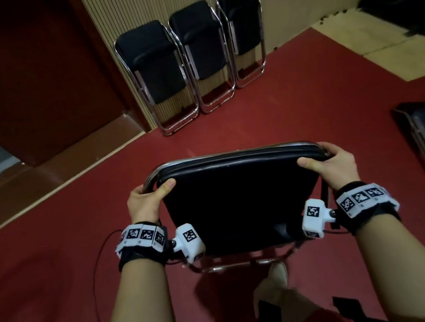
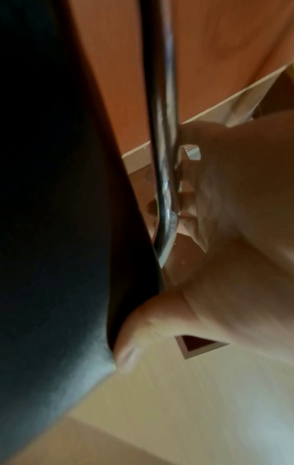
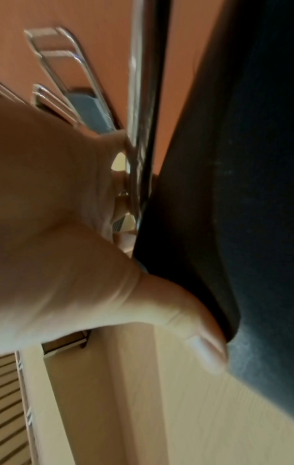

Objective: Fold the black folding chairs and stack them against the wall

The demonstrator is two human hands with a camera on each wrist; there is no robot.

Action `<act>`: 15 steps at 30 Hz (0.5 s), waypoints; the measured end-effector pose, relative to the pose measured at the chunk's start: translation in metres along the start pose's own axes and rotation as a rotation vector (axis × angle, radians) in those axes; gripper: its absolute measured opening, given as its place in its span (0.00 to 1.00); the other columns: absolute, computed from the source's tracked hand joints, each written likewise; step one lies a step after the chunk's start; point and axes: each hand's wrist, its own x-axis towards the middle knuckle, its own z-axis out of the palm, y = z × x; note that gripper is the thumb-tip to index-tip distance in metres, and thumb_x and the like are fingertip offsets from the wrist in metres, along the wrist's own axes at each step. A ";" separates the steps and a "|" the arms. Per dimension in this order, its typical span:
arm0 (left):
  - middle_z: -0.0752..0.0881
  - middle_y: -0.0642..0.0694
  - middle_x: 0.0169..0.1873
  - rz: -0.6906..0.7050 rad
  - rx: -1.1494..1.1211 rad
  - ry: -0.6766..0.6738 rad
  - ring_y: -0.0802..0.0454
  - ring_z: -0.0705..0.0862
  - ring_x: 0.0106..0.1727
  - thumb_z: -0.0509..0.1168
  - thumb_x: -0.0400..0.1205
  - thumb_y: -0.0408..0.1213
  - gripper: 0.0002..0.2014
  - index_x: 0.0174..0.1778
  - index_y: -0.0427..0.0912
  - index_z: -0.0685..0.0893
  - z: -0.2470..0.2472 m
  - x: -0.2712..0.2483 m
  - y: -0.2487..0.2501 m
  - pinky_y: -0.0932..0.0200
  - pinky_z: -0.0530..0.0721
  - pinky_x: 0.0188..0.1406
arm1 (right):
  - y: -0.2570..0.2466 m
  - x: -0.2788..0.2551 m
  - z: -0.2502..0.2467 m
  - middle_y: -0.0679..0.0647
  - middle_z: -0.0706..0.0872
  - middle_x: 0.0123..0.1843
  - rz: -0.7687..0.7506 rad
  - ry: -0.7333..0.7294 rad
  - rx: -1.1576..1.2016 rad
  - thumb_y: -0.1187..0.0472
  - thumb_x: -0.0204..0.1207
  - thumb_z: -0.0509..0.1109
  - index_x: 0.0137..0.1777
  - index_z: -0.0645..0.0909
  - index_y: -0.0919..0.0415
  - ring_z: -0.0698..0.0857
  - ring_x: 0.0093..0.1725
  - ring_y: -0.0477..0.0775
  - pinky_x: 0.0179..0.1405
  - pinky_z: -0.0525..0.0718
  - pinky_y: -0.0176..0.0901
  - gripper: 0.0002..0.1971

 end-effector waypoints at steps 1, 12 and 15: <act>0.86 0.48 0.45 -0.004 -0.007 0.016 0.48 0.84 0.52 0.85 0.67 0.42 0.24 0.53 0.40 0.82 0.013 0.018 0.009 0.58 0.77 0.53 | -0.007 0.025 0.009 0.50 0.83 0.53 -0.001 -0.019 0.013 0.63 0.66 0.84 0.66 0.81 0.64 0.82 0.49 0.46 0.36 0.75 0.17 0.28; 0.86 0.43 0.52 -0.063 -0.021 0.134 0.45 0.85 0.55 0.85 0.66 0.45 0.28 0.58 0.41 0.82 0.104 0.172 0.087 0.56 0.80 0.58 | -0.072 0.242 0.092 0.51 0.85 0.55 -0.018 -0.108 -0.020 0.59 0.63 0.86 0.67 0.82 0.63 0.83 0.54 0.47 0.52 0.76 0.33 0.31; 0.85 0.44 0.53 -0.066 -0.019 0.119 0.46 0.84 0.55 0.85 0.67 0.45 0.32 0.63 0.38 0.82 0.134 0.225 0.105 0.57 0.79 0.57 | -0.080 0.300 0.120 0.51 0.85 0.54 -0.025 -0.117 -0.020 0.58 0.63 0.86 0.66 0.82 0.62 0.83 0.53 0.47 0.52 0.76 0.33 0.31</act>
